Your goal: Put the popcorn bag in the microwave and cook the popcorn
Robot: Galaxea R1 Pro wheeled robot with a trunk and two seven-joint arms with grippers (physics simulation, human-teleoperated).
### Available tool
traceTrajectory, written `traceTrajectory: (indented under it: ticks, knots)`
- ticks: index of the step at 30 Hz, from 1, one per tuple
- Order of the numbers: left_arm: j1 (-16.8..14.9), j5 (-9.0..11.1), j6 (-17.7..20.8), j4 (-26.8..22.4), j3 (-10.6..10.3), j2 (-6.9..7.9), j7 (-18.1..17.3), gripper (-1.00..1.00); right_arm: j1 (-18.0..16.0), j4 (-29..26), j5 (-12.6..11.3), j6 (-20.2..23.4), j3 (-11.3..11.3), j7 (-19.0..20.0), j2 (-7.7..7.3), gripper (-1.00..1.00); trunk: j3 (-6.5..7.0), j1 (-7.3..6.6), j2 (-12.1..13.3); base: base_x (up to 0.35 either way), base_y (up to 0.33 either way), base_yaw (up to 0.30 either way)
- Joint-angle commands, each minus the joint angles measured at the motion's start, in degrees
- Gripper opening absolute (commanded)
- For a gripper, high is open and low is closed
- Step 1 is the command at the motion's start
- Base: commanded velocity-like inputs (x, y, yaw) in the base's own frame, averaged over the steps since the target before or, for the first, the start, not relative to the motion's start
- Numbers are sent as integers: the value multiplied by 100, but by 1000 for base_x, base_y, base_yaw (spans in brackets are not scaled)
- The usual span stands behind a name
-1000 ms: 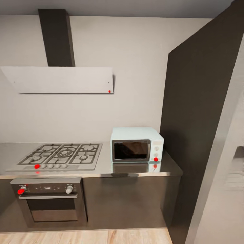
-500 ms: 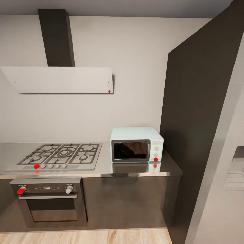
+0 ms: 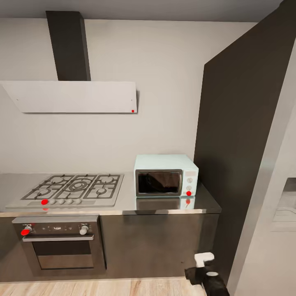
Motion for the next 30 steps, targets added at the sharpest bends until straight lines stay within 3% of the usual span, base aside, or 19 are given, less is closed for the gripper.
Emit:
traceTrajectory:
  ticks: [1, 2, 3, 6, 8, 9, 15, 19, 22, 25, 30]
  knots:
    - [-1, 45, -3, -1, -48, -1, 19, 100, -2, -356, 62, 268, 92, 298, 59, 100, -4, 2, -4, 0, 0, 0]
    - [-1, 43, -3, -1, -48, -1, 19, 100, 11, -664, 58, 507, 193, 519, 72, 100, -4, 2, -4, 0, 0, 0]
    - [-1, 39, -3, -1, -48, -2, 19, 100, -17, -1289, 48, 1073, 336, 873, 72, 100, -4, 2, -4, 0, 0, 0]
    - [-1, 38, -3, -2, -48, -2, 19, 100, -443, -2043, -26, 1737, 396, 1031, 72, 100, -4, 2, -4, 0, 0, 0]
    - [-1, 38, -5, -3, -48, -2, 19, 100, -754, -2307, -54, 1988, 404, 1046, 72, 100, -4, 2, -4, 0, 0, 0]
    - [-1, 38, -6, -8, -48, -2, 19, 100, -1113, -2645, -64, 2125, 407, 1013, 72, 100, -4, 2, -4, 0, 0, 0]
    - [-1, 38, -7, -9, -48, -2, 19, 100, -1385, -3402, -70, 2102, 402, 960, 72, 100, -4, 2, -4, 0, 0, 0]
    - [-1, 31, -8, -9, -48, -2, 19, 100, -1390, -3349, -239, 1224, 257, 943, 72, 100, -4, 2, -4, 0, 0, 0]
    - [-1, 30, -11, -9, -48, -2, 19, 100, -1391, -3174, -377, 687, 29, 944, 72, 100, -4, 2, -4, 0, 0, 0]
    - [-1, 29, -10, -9, -48, -2, 19, 100, -1391, -2626, -605, -124, -266, 942, 72, 100, -4, 2, -4, 0, 0, 0]
    - [-1, 29, -10, -9, -48, -2, 19, 100, -1391, -1684, -619, -746, -357, 885, 72, 100, -4, 2, -4, 0, 0, 0]
